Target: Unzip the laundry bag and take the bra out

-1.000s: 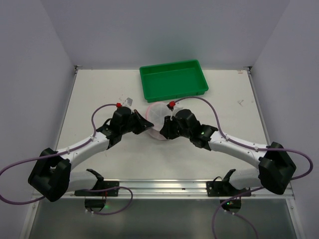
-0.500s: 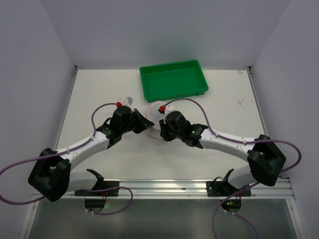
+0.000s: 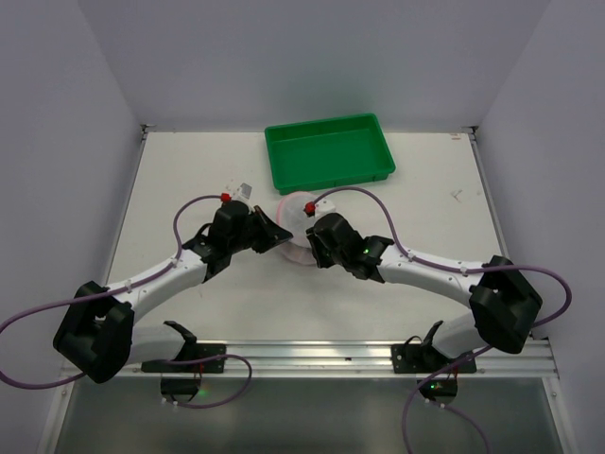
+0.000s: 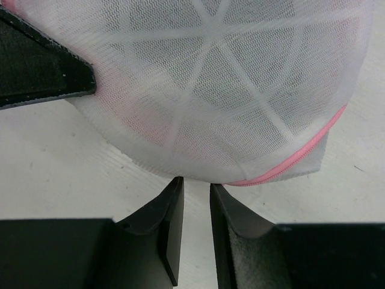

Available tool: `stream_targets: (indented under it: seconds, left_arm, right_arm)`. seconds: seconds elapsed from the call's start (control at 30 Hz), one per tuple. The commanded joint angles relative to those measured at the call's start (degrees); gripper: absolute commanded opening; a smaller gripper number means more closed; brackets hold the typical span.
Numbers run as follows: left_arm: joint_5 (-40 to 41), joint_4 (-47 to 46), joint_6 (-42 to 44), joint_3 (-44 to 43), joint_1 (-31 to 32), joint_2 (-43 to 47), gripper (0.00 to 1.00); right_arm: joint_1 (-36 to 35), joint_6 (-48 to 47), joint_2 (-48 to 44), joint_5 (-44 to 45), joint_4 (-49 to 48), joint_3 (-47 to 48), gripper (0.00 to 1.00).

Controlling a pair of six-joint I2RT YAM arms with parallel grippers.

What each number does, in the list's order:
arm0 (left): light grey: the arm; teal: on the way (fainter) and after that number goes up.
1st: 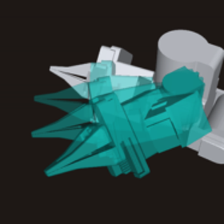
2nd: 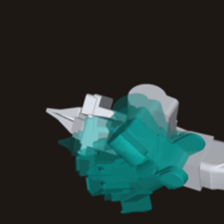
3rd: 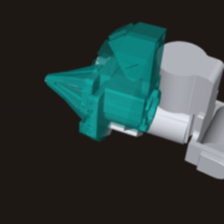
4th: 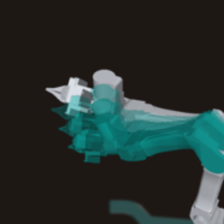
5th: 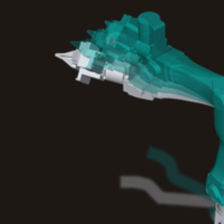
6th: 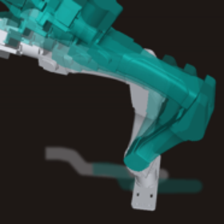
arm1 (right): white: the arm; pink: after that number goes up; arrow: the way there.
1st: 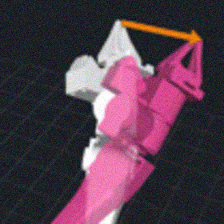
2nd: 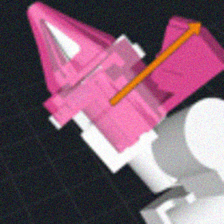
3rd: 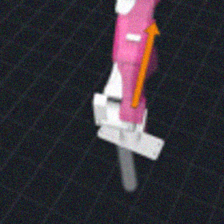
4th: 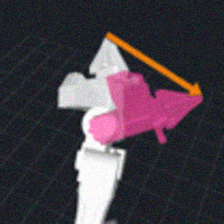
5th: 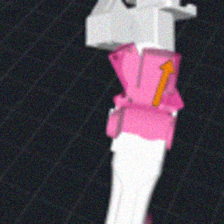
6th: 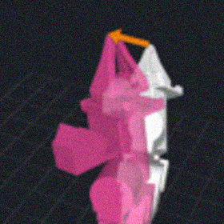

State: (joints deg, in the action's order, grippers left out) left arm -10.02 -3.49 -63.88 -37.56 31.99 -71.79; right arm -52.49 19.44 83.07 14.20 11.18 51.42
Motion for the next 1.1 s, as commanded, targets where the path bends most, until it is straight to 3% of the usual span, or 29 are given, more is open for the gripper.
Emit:
stream_targets:
  seconds: [0.0, 0.4, 0.73, 0.93, 1.07]
  left_arm:
    - [-1.32, -0.47, 0.33, -2.34, -0.17, 0.42, 0.0]
    - [-2.63, -0.73, 0.24, -2.17, -0.17, 0.16, 0.0]
    - [-3.34, -2.23, -0.37, -0.93, 0.0, 0.16, 0.0]
    - [-2.9, -2.31, -0.28, -0.58, 0.0, 0.33, 0.0]
    - [-2.81, -3.28, -1.07, -0.14, 0.0, 0.25, 0.0]
  right_arm:
    - [-0.16, 0.15, -1.42, 2.94, 0.07, 1.49, 0.27]
    - [2.56, 6.21, -0.19, -3.82, -9.5, -1.05, 0.3]
    - [10.56, 12.11, -6.24, -33.86, -35.24, -10.45, 0.31]
    - [12.67, 15.61, -13.1, -45.03, -40.42, -14.14, 0.32]
    - [13.2, 13.35, -15.04, -35.49, -28.16, -11.52, 0.32]
